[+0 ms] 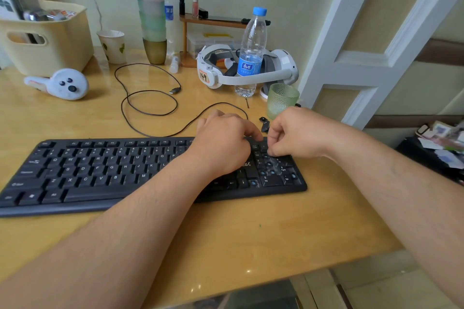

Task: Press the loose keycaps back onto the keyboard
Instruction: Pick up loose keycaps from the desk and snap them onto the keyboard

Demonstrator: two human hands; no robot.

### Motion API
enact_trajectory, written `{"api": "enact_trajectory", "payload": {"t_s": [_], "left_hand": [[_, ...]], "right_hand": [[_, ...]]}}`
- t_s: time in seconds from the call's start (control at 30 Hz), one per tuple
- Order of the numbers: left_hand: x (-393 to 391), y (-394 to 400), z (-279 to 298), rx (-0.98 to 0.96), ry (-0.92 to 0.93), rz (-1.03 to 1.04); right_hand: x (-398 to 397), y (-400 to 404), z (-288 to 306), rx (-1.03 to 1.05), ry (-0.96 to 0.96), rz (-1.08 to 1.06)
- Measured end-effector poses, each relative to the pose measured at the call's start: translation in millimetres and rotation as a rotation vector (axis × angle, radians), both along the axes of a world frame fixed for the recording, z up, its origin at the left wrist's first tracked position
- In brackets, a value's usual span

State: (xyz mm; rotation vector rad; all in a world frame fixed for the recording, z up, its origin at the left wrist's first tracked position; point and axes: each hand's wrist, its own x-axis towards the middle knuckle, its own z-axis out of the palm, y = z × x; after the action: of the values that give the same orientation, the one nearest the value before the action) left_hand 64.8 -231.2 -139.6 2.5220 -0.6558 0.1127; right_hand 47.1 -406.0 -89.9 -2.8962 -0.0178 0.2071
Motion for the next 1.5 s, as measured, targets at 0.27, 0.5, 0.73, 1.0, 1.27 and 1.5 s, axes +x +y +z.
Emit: {"api": "enact_trajectory", "payload": {"t_s": [0.27,0.5,0.73,1.0,1.27,1.5], "left_hand": [[2,1,0,-0.077,0.02,-0.03],[2,1,-3,-0.038,0.007,-0.111],[5,0,-7,-0.032,-0.076,-0.126],[8,2,-6,-0.03,-0.088,-0.047],[9,1,-5,-0.317,0.164,-0.072],[10,6,1,-0.339,0.193,-0.127]], "right_hand": [[2,-19,6,0.49,0.159,-0.061],[3,-28,3,0.664,0.278,-0.089],[2,-24,-1,0.536,0.239,-0.041],[-8,-13,4,0.398,0.059,0.052],[-10,-4,3,0.286,-0.11,0.034],[-16,1,-1,0.174,-0.389,0.2]]}}
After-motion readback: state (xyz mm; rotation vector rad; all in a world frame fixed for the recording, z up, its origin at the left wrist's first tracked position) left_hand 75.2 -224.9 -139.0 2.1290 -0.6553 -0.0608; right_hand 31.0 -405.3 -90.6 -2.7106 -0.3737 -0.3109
